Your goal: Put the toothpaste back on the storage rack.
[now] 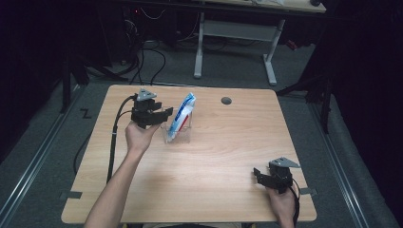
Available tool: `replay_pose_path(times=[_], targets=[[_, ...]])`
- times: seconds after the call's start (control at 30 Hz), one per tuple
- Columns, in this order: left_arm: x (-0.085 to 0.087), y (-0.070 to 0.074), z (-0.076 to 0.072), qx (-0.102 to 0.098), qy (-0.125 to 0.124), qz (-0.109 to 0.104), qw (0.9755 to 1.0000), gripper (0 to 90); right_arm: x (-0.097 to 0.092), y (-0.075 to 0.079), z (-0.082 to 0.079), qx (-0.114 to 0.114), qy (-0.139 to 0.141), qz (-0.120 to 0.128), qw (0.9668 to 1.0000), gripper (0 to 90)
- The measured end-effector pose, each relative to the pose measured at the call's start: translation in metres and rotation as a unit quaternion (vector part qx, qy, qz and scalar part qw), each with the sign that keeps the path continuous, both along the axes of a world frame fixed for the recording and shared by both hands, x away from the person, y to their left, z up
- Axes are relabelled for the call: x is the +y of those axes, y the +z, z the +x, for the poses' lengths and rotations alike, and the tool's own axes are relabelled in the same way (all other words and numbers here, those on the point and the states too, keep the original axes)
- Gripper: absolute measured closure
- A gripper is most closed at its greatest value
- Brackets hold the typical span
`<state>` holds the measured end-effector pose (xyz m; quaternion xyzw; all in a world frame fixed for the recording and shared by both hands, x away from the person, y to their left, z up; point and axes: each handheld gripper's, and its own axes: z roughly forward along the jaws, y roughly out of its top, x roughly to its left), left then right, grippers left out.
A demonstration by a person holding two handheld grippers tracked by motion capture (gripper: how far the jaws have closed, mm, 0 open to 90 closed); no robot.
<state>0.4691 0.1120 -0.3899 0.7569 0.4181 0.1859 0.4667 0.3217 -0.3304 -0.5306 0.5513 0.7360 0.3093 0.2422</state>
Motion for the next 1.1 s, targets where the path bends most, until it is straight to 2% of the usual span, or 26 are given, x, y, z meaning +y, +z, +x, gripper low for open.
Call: replay_pose_path(times=[0.2, 0.6, 1.1], targets=[[0.007, 0.002, -0.007, 0.004, 0.004, 0.006, 1.0000, 46.2, 0.000, 0.000, 0.000, 0.000, 0.000, 0.000, 1.0000, 29.1], [0.020, 0.013, -0.023, -0.016, 0.009, 0.008, 0.9998, 46.0, 0.000, 0.000, 0.000, 0.000, 0.000, 0.000, 1.0000, 29.1], [0.037, 0.011, -0.037, -0.023, 0.020, -0.001, 0.9995, 46.1, 0.000, 0.000, 0.000, 0.000, 0.000, 0.000, 1.0000, 29.1]])
